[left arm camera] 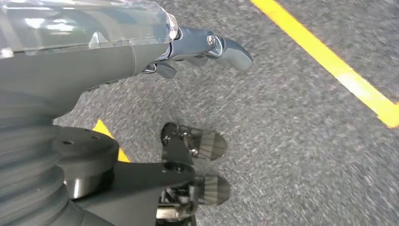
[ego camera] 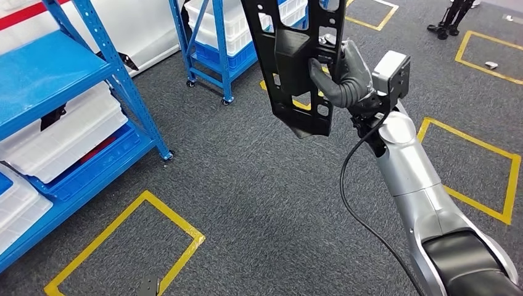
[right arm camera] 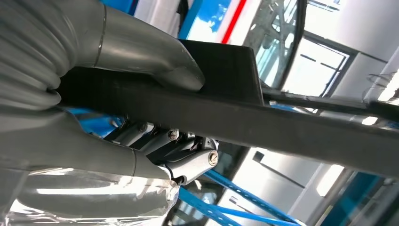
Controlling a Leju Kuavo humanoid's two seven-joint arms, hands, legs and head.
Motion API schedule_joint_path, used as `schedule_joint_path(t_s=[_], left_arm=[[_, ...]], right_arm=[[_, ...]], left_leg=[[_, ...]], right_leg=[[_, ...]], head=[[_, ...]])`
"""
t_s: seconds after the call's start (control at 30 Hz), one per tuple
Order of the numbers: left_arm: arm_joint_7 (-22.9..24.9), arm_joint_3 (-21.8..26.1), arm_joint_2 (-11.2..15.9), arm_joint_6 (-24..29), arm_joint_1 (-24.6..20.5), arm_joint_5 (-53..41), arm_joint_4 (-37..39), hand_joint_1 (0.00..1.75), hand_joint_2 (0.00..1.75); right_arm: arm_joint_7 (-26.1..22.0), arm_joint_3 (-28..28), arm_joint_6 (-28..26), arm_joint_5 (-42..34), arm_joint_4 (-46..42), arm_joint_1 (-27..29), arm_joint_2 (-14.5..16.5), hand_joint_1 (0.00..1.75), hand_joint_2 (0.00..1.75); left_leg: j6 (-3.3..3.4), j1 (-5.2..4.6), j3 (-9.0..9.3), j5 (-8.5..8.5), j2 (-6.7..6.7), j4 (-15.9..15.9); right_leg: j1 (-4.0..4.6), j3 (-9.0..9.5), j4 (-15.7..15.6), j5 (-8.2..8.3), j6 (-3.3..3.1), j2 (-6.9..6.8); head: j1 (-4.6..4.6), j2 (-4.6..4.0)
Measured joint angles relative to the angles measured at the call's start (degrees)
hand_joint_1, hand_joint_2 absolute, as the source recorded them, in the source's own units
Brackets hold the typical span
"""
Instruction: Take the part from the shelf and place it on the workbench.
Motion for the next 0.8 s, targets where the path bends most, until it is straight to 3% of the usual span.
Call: schedule_joint_path(t_s=[0.03, 0.07, 0.1, 0.13, 0.17, 0.23, 0.3, 0.33, 0.4, 0.43, 0.5, 0.57, 0.63, 0.67, 0.73, 0.8], left_arm=[[0.0, 0.0, 0.0, 0.0, 0.0, 0.0, 0.0, 0.0, 1.75], [0.0, 0.0, 0.0, 0.0, 0.1, -0.1, 0.0, 0.0, 1.75], [0.0, 0.0, 0.0, 0.0, 0.2, -0.1, 0.0, 0.0, 1.75], [0.1, 0.0, 0.0, 0.0, 0.2, -0.1, 0.0, 0.0, 1.75], [0.1, 0.0, 0.0, 0.0, 0.2, -0.1, 0.0, 0.0, 1.75], [0.0, 0.0, 0.0, 0.0, 0.2, -0.1, 0.0, 0.0, 1.75], [0.0, 0.0, 0.0, 0.0, 0.2, -0.3, 0.0, 0.0, 1.75], [0.0, 0.0, 0.0, -0.1, 0.3, -0.4, 0.0, 0.0, 1.75], [0.1, 0.0, 0.0, -0.1, 0.3, -0.6, 0.0, 0.0, 1.75], [0.2, -0.1, 0.0, -0.1, 0.3, -0.7, 0.0, 0.0, 1.75], [0.3, -0.1, -0.1, -0.1, 0.3, -0.9, 0.0, 0.0, 1.75], [0.4, -0.2, -0.1, -0.1, 0.5, -1.1, 0.0, 0.0, 1.75], [0.5, -0.2, 0.0, -0.1, 0.8, -1.1, 0.0, 0.0, 1.75], [0.6, -0.2, 0.0, -0.1, 0.8, -1.2, 0.0, 0.0, 1.75], [0.6, -0.2, 0.0, -0.1, 0.8, -1.2, 0.0, 0.0, 1.75], [0.6, -0.2, 0.0, -0.1, 0.7, -1.1, 0.0, 0.0, 1.75]], right_arm=[[0.0, 0.0, 0.0, 0.0, 0.0, -0.1, 0.0, 1.75, 1.75], [0.0, 0.1, 0.0, 0.0, 0.1, -0.2, 0.0, 1.75, 1.75], [0.0, 0.1, 0.0, 0.0, 0.2, -0.1, 0.0, 1.75, 1.75], [0.0, 0.2, 0.0, 0.0, 0.3, 0.0, 0.1, 1.75, 1.75], [0.1, 0.2, -0.1, 0.0, 0.4, 0.0, 0.1, 1.75, 1.75], [0.1, 0.3, -0.1, 0.0, 0.5, -0.1, 0.2, 1.75, 1.75], [0.2, 0.3, -0.2, 0.0, 0.5, -0.3, 0.5, 1.75, 1.75], [0.2, 0.3, -0.2, 0.0, 0.4, -0.3, 0.5, 1.75, 1.75], [0.2, 0.3, -0.2, 0.0, 0.4, -0.2, 0.5, 1.75, 1.75], [0.3, 0.2, -0.2, 0.0, 0.3, -0.1, 0.4, 1.75, 1.75], [0.3, 0.1, -0.2, 0.0, 0.1, -0.1, 0.4, 1.75, 1.75], [0.3, 0.1, -0.2, 0.0, 0.0, -0.1, 0.4, 1.75, 1.75], [0.3, 0.1, -0.2, 0.0, 0.0, 0.1, 0.5, 1.75, 1.75], [0.3, 0.1, -0.2, 0.0, 0.0, 0.2, 0.5, 1.75, 1.75], [0.3, 0.1, -0.2, 0.0, -0.1, 0.2, 0.5, 1.75, 1.75], [0.4, 0.1, -0.2, 0.0, -0.1, 0.1, 0.5, 1.75, 1.75]], left_leg=[[0.19, -0.24, 0.15, 0.03, 0.69, -0.2], [0.33, -0.35, 0.19, -0.02, 1.48, -0.1], [0.29, -0.42, 0.19, -0.1, 2.23, 0.0], [0.22, -0.45, 0.18, -0.24, 3.0, 0.1], [0.12, -0.44, 0.18, -0.41, 3.75, 0.3], [-0.29, -0.46, 0.23, -0.97, 5.09, 0.9], [-0.93, -0.77, 0.2, -1.6, 6.17, 1.6], [-1.26, -0.94, 0.22, -1.83, 6.65, 1.7], [-1.86, -1.0, 0.39, -2.12, 7.72, 1.7], [-2.17, -0.87, 0.39, -2.53, 7.53, 2.0], [-2.58, -0.48, -0.86, -4.96, 5.3, 5.3], [-2.72, -0.25, -4.02, -8.71, 2.64, 12.6], [-2.76, -0.24, -6.56, -10.14, 1.93, 17.9], [-2.71, -0.22, -6.57, -9.27, 1.81, 17.7], [-2.44, -0.14, -3.99, -5.26, 0.87, 11.4], [-2.16, 0.16, -1.28, -2.68, -2.37, 5.0]], right_leg=[[0.06, -1.53, 3.3, -1.67, 0.23, -2.13], [-0.09, -3.34, 7.0, -3.3, 0.46, -3.23], [-0.28, -4.84, 10.1, -4.3, 0.68, -3.78], [-0.49, -5.45, 11.4, -4.3, 0.89, -4.07], [-0.69, -4.9, 10.5, -3.33, 1.08, -4.35], [-0.83, -0.94, 3.5, -0.2, 1.28, -6.13], [-0.43, 2.06, -2.1, 1.24, 0.67, -7.87], [-0.15, 2.39, -2.9, 1.12, 0.23, -8.13], [0.07, 2.24, -2.9, 1.21, -0.65, -6.81], [0.01, 2.22, -3.0, 1.31, -1.0, -6.18], [-0.22, 2.27, -3.3, 1.56, -1.8, -5.06], [-0.17, 2.21, -3.3, 1.63, -2.29, -3.86], [-0.07, 2.17, -3.3, 1.66, -2.4, -2.27], [-0.06, 2.16, -3.2, 1.67, -2.37, -1.43], [-0.1, 2.16, -3.0, 1.68, -2.23, 0.14], [-0.2, 1.83, -2.7, 1.82, -1.74, 1.52]], head=[[0.04, 0.0], [0.06, 0.0], [0.07, 0.0], [0.07, 0.0], [0.07, 0.0], [0.08, 0.0], [0.07, 0.0], [0.05, 0.0], [0.04, 0.0], [0.03, 0.0], [0.03, 0.0], [0.02, 0.0], [0.03, 0.0], [0.02, 0.0], [0.02, 0.0], [0.02, -0.01]])
